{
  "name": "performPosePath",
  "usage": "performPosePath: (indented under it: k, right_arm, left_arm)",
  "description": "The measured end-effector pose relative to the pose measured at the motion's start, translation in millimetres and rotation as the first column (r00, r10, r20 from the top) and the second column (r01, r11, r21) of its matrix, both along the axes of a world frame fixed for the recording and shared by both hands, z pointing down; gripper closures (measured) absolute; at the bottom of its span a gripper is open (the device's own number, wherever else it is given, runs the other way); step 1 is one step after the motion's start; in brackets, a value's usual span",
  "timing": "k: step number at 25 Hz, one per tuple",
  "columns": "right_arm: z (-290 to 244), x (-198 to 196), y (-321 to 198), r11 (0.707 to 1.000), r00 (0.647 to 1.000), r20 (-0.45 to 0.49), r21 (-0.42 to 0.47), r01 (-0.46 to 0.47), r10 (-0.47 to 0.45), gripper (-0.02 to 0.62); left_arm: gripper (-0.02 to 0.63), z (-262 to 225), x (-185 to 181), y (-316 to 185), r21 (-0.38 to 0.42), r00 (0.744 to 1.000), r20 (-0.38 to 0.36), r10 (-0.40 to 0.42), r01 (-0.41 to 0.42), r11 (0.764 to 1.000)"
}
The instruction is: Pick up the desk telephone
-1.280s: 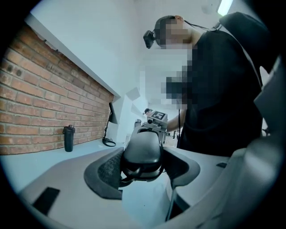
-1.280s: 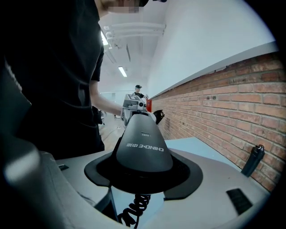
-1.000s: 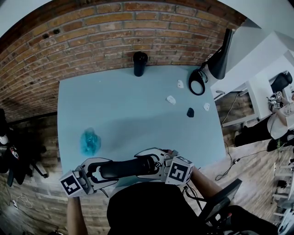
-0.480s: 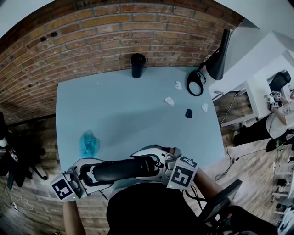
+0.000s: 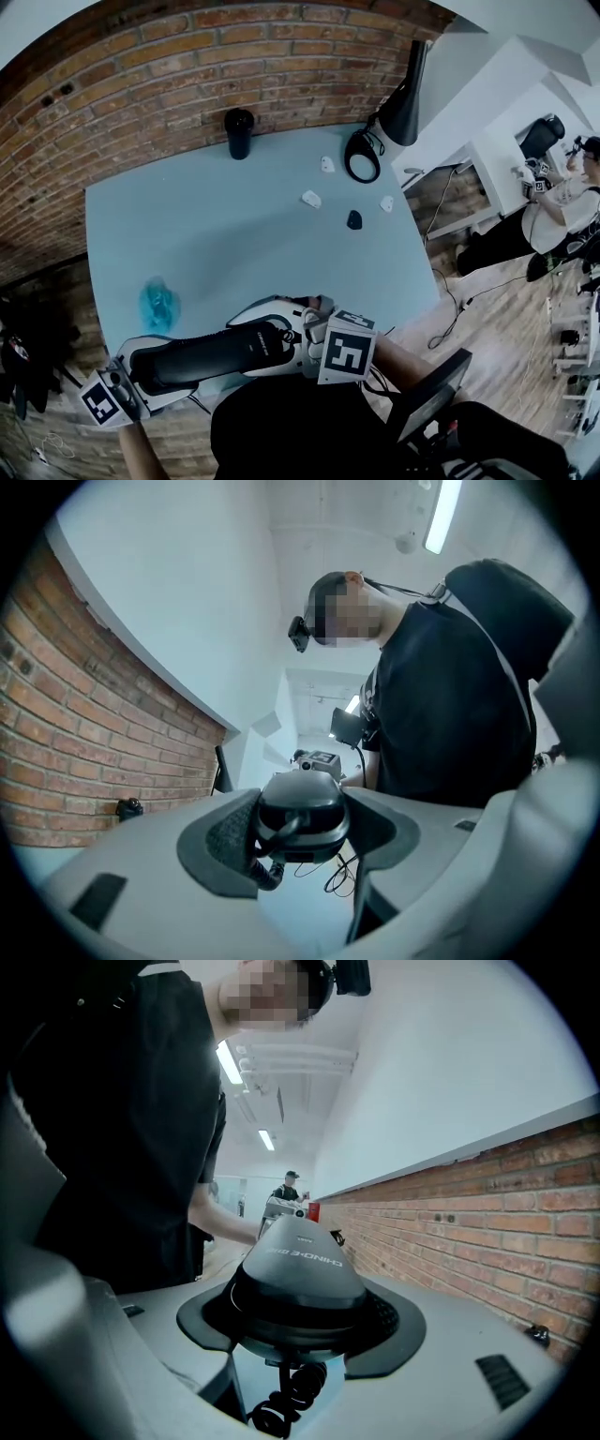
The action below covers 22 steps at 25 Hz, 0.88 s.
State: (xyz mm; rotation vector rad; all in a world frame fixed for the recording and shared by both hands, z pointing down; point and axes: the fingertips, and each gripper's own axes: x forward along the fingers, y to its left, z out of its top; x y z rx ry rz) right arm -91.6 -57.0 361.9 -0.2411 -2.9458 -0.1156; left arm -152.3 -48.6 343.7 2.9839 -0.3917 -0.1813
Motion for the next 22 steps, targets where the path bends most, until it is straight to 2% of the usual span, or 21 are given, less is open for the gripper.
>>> performPosePath:
  k: [5,13,20,22]
  right_arm:
    - [-13,-2,9,0.998,0.995,0.095,-0.066,0.005,0.001,0.301]
    - [-25,-1,15,0.997,0.992,0.126,-0.081,0.018,-0.008,0.299]
    - [-37,3,24,0.993,0.987,0.159,-0.112,0.042,-0.024,0.301]
    - [-38,4,25,0.992,0.986,0.164,-0.115,0.049,-0.030,0.302]
  left_arm:
    - [0.313,-5,-4,7,-0.010,0.999,-0.042,0.016,-0.017,1.000]
    - [0.313,-10,-4,12,-0.031,0.995,-0.096,0.025,-0.028,0.999]
    - [0.313,-11,2,23,-0.052,0.998,-0.062,0.031,-0.034,0.998]
    - [0.313,-11,2,24,-0.055,0.997,-0.077,0.028,-0.032,0.998]
